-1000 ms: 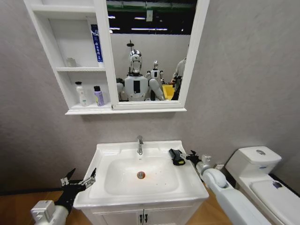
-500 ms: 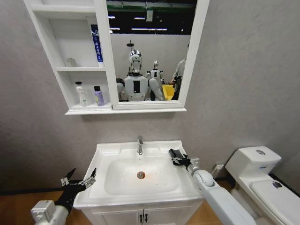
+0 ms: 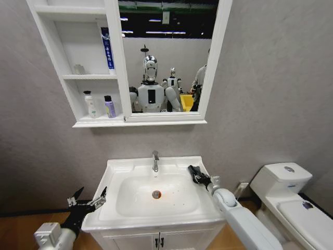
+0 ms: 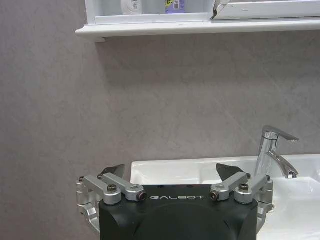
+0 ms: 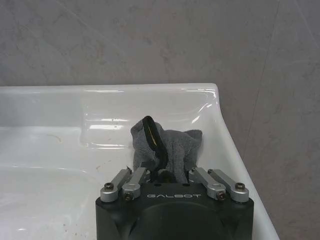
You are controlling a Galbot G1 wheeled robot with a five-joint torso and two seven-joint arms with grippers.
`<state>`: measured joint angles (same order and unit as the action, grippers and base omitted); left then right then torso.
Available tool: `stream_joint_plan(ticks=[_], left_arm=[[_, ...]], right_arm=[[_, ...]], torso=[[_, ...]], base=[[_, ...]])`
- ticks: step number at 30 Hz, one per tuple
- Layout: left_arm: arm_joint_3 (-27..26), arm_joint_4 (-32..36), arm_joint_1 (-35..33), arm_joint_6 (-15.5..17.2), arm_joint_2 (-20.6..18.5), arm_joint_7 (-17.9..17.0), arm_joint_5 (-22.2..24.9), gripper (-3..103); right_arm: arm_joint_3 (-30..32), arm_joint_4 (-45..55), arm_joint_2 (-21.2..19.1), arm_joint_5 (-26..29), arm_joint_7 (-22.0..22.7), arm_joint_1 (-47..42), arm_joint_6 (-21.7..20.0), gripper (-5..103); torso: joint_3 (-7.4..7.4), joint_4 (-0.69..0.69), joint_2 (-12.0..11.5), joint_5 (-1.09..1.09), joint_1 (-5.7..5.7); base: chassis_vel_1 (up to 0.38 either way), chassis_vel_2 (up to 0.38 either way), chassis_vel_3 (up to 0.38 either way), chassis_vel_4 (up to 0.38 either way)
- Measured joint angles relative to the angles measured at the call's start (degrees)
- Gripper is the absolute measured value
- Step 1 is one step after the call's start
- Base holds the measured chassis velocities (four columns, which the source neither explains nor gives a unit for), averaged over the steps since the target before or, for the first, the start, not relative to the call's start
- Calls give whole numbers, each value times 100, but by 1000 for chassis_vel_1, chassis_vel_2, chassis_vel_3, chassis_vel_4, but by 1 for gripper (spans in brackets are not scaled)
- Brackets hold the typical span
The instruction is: Move facial cleanser and shampoo from washbasin to cabinet, then wipe washbasin with towel.
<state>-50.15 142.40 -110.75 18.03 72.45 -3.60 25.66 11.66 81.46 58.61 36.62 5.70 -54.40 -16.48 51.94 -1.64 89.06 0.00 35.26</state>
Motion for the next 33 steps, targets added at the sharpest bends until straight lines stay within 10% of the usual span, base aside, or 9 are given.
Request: stream_joint_plan(ticks=[9, 23, 33], left_arm=[[0, 0, 0, 0, 0, 0, 0, 100], [0, -1, 0, -2, 0, -1, 0, 100], [0, -1, 0, -1, 0, -1, 0, 100]], right_arm=[[152, 247, -96, 36, -55, -207, -6, 4], [102, 2534, -236, -133, 482, -1682, -75, 4], [-211, 1444, -22, -267, 456, -1208, -150, 4]], torso=[[1, -1, 0, 1, 0], [0, -1, 0, 0, 0], [0, 0, 0, 2, 0]], base=[[0, 0, 0, 0], [0, 0, 0, 0], [0, 0, 0, 0]])
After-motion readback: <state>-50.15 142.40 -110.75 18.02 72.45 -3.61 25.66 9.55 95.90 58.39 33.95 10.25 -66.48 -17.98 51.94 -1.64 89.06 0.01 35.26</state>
